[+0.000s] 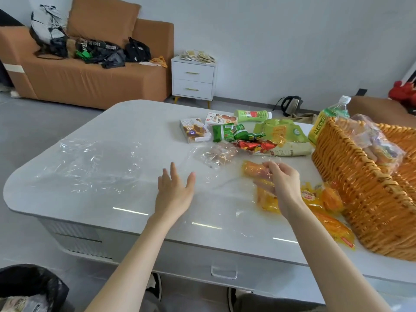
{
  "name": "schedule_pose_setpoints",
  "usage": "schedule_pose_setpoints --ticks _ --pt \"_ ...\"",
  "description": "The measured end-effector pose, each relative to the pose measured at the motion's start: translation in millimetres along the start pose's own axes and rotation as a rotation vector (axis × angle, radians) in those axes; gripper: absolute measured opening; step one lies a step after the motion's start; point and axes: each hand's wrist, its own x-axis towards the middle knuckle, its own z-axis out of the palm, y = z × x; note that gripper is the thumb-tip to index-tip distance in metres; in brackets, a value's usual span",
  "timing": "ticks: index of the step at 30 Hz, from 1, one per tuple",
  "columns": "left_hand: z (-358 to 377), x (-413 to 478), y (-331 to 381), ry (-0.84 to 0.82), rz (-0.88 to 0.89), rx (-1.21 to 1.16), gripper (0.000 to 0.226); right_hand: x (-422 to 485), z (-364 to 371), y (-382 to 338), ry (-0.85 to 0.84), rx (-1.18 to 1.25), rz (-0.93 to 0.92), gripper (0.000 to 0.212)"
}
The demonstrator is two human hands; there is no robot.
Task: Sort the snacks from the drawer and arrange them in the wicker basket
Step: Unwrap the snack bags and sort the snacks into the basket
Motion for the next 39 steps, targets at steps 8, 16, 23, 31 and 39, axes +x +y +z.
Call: schedule_pose_setpoints --ticks 8,16,23,31,39 --pt "7.2 5.6 31.6 -0.012 -0.058 -0.525 0.067 -3.3 -36.6 -20.3 -0.198 -0.141 -0.149 0.023" --pt "0.3 10.5 47.0 0.062 0.114 -0.815 0.022 -2.9 -52.6 -22.7 -0.211 -0.275 -0.249 0.024" --pt "-12.1 10.6 41.8 0.048 0.43 -0.883 0.034 -8.9 -66.2 -38.1 -0.411 0.016 -0.312 0.045" --pt "-17.3 9.7 -2.9 -0.325 0.133 -0.583 0.059 4.4 -61.8 3.4 -0.524 -0.152 0.251 0.015" --pt "-8.8 19.0 7.2 -0.271 -0.361 -0.697 0.039 -4.6 -57.5 2.6 -0.666 -0.354 0.123 0.071"
